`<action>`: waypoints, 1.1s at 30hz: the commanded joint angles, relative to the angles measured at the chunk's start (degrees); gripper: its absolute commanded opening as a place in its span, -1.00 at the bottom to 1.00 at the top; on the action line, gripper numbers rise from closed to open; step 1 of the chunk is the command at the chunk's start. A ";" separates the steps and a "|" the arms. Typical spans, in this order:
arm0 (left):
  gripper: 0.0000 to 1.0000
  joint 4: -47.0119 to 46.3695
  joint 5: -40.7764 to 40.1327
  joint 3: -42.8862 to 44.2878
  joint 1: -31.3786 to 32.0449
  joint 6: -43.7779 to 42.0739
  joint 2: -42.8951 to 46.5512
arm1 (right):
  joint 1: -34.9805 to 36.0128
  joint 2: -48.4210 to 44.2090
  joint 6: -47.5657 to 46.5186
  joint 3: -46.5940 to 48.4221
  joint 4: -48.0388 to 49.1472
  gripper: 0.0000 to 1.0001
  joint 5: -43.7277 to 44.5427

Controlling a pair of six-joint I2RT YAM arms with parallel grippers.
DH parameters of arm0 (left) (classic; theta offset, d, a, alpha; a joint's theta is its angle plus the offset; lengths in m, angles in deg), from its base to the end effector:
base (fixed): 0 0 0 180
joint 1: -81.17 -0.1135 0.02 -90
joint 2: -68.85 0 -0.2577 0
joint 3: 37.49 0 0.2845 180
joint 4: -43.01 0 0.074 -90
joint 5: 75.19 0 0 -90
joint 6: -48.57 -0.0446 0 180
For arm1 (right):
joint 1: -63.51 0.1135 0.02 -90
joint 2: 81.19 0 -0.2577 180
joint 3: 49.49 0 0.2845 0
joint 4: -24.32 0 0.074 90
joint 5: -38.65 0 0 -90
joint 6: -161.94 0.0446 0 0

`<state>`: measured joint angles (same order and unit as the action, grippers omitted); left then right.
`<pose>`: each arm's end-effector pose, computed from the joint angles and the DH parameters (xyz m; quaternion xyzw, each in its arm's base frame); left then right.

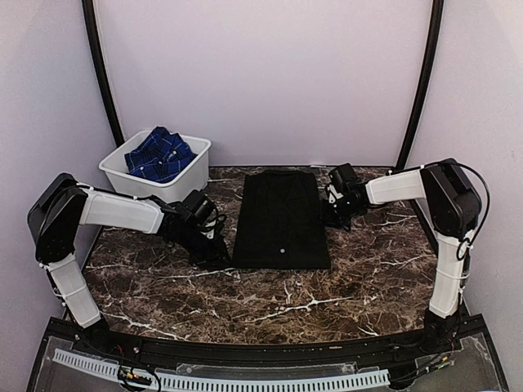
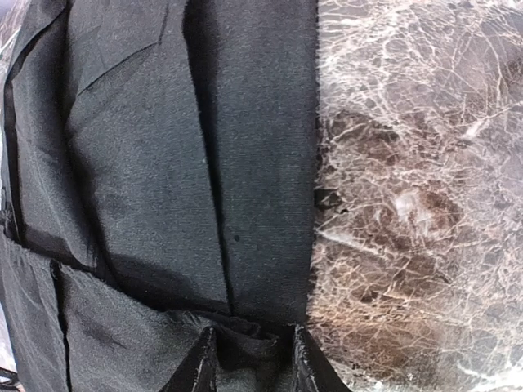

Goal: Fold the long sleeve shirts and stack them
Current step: Pick up the 2/3-rectangle-folded shirt from the center of the board.

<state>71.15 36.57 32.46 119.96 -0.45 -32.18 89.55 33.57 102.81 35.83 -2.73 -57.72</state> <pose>0.2796 -0.2460 0.1204 0.0320 0.9476 -0.3068 0.0833 0.3941 0.1981 0.1090 0.0243 0.9559 0.1839 0.2277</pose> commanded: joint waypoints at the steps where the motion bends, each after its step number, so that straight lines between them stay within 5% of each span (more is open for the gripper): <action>1: -0.49 1.24 -0.63 -1.12 0.14 0.28 1.63 | -0.64 -1.36 1.07 -2.48 -1.56 -0.41 2.16; 20: -0.46 -2.72 2.00 -1.35 0.15 3.44 1.45 | 3.69 -25.33 3.49 -26.03 0.83 -0.26 -6.88; 33: -0.48 -4.29 1.92 -1.92 0.15 4.51 1.01 | 8.59 -27.57 8.22 -32.35 3.53 -0.36 -7.78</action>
<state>67.54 38.18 31.50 119.96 3.46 -32.18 96.94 6.30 109.11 4.31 -1.55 -64.87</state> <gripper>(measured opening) 0.265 0.327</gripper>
